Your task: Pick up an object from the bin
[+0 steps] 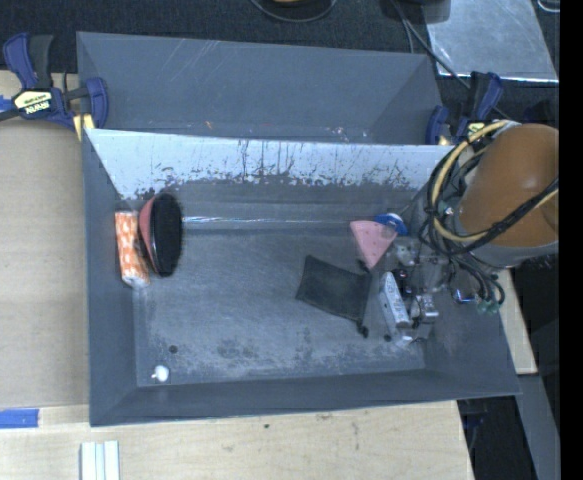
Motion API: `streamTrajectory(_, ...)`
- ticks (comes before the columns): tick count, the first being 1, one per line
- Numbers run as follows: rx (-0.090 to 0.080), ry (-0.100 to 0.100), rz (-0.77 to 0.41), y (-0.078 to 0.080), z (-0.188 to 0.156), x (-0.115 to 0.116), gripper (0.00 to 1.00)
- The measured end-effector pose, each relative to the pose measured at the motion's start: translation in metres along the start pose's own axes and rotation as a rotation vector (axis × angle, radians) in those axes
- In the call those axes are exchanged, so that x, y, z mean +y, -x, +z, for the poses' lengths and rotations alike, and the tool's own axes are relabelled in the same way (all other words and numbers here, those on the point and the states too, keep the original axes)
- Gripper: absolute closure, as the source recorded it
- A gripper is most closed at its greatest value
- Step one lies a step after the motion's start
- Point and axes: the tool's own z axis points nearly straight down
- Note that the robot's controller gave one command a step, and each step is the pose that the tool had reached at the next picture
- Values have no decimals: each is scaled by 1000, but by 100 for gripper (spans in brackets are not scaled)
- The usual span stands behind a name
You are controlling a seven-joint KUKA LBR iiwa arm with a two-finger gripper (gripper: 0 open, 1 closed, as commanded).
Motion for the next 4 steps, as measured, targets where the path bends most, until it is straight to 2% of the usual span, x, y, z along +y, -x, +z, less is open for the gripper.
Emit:
streamTrajectory(1,-8,-1,-4,2,-4,0,0)
streamTrajectory(2,-7,0,81,42,59,60,0)
streamTrajectory(3,-11,0,299,55,20,58,0)
streamTrajectory(4,-14,-1,-25,84,48,129,0)
